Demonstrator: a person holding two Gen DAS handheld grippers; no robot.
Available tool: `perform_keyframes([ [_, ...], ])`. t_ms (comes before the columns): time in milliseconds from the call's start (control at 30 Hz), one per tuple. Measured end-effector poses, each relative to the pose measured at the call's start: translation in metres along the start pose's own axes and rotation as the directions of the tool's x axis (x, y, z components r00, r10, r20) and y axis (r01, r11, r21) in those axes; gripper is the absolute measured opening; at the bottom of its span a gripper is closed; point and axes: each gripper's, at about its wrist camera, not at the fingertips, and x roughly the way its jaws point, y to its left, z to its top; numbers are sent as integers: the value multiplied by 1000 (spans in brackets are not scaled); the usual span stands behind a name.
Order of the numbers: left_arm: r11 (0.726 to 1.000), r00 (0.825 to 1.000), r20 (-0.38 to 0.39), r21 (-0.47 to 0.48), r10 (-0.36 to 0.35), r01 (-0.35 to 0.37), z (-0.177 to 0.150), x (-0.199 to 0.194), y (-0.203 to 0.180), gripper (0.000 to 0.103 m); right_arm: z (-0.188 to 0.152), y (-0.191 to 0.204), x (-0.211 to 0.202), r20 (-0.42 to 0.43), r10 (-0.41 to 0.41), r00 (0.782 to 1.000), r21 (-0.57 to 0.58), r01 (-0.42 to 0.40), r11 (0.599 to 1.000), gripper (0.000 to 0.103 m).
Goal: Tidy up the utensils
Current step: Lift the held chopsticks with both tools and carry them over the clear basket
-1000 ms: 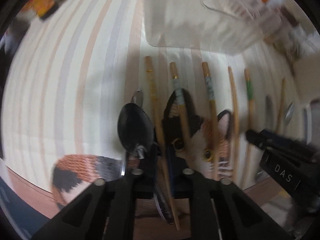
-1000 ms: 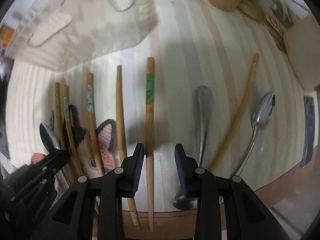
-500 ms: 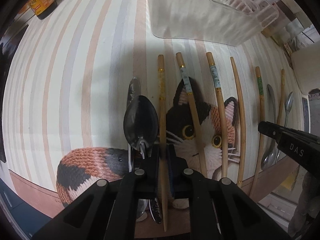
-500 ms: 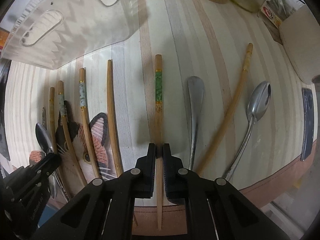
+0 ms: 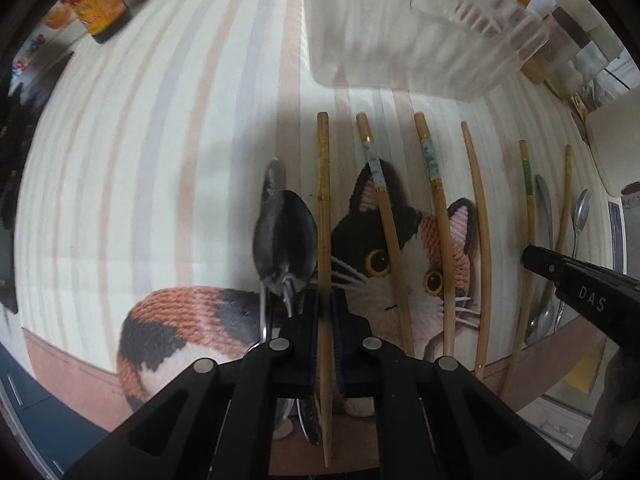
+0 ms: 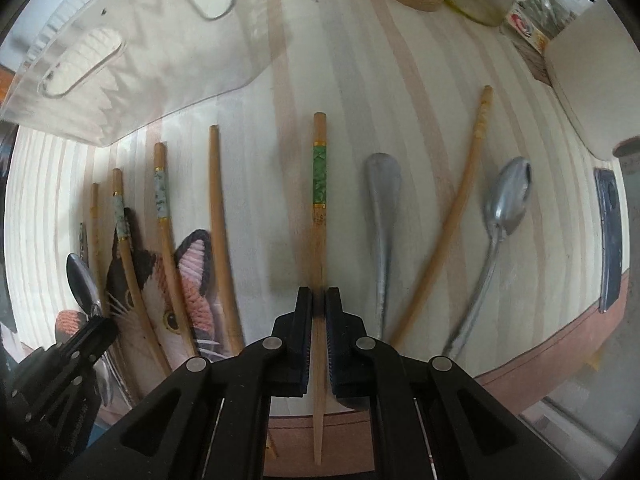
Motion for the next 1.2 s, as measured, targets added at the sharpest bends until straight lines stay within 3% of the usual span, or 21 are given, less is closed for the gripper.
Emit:
perform_keyframes([
  [200, 999, 995, 92, -16, 33, -32, -15, -59, -16, 4, -4, -22, -41, 65, 110, 992, -26, -108, 994, 7],
  [367, 999, 981, 186, -29, 44, -39, -5, -111, -23, 4, 4, -39, -92, 122, 207, 971, -61, -201, 978, 7],
  [500, 999, 967, 256, -41, 10, 0, 24, -153, -27, 4, 27, -44, -135, 159, 294, 942, -91, -283, 955, 7],
  [667, 993, 950, 300, -52, -90, 111, 88, -197, -32, 4, 89, -34, -171, 189, 398, 898, -112, -383, 917, 7],
  [800, 987, 948, 291, -58, -128, 151, 156, -201, -29, 4, 152, -16, -165, 183, 421, 888, -96, -410, 907, 7],
  [967, 980, 967, 209, -102, -148, 172, 218, -166, -19, 4, 213, 6, -137, 158, 381, 911, -89, -371, 924, 7],
  [1200, 972, 983, 68, -152, -171, 180, 263, -93, -5, 4, 252, 23, -79, 91, 327, 941, -66, -322, 944, 7],
])
